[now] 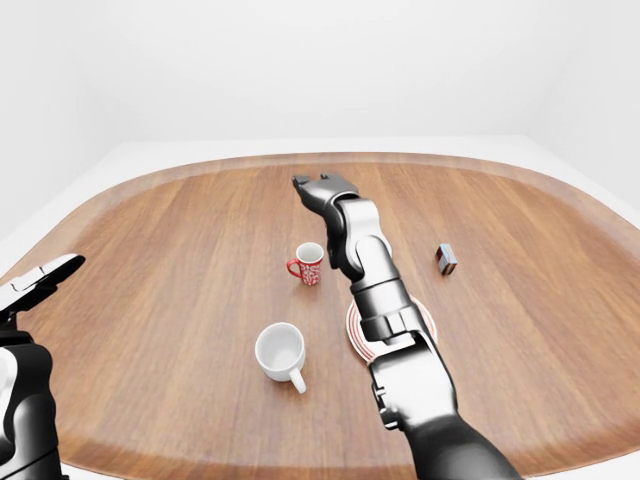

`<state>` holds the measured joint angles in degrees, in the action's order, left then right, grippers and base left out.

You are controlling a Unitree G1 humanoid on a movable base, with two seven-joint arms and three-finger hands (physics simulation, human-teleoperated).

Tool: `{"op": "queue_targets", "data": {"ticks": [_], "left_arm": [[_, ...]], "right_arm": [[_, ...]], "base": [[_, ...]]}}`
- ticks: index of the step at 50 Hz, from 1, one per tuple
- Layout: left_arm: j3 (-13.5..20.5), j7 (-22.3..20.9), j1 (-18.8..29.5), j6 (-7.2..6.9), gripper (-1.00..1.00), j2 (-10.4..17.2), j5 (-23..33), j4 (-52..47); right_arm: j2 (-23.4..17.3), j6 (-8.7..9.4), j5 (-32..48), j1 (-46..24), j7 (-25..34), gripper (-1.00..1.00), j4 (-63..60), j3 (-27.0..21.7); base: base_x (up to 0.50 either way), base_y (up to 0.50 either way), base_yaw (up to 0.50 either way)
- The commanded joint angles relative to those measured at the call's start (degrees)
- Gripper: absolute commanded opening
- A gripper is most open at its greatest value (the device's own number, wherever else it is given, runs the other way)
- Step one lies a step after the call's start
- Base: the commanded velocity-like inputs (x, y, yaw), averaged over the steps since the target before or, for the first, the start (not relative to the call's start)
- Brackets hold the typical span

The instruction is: Put the white mug on the plate.

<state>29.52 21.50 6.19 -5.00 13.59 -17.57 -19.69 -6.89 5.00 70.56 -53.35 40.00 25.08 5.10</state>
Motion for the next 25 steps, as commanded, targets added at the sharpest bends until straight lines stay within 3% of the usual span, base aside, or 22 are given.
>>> {"op": "queue_targets", "data": {"ticks": [1, 12, 25], "left_arm": [[-0.3, 0.0, 0.2, 0.0, 1.0, 0.0, 0.3, 0.5], [0.1, 0.0, 0.1, 0.0, 1.0, 0.1, -0.1, -0.1], [-0.3, 0.1, 0.3, 0.0, 1.0, 0.1, 0.0, 0.5]], "right_arm": [[5.0, 0.0, 11.6, 0.5, 0.0, 1.0, 7.1, 2.1], [7.1, 0.0, 13.0, 7.4, 0.0, 1.0, 1.8, 3.5], [9.5, 0.0, 13.1, 14.4, 0.0, 1.0, -3.7, 10.2]], "base": [[0.0, 0.0, 0.0], [0.0, 0.0, 0.0], [0.0, 0.0, 0.0]]}}
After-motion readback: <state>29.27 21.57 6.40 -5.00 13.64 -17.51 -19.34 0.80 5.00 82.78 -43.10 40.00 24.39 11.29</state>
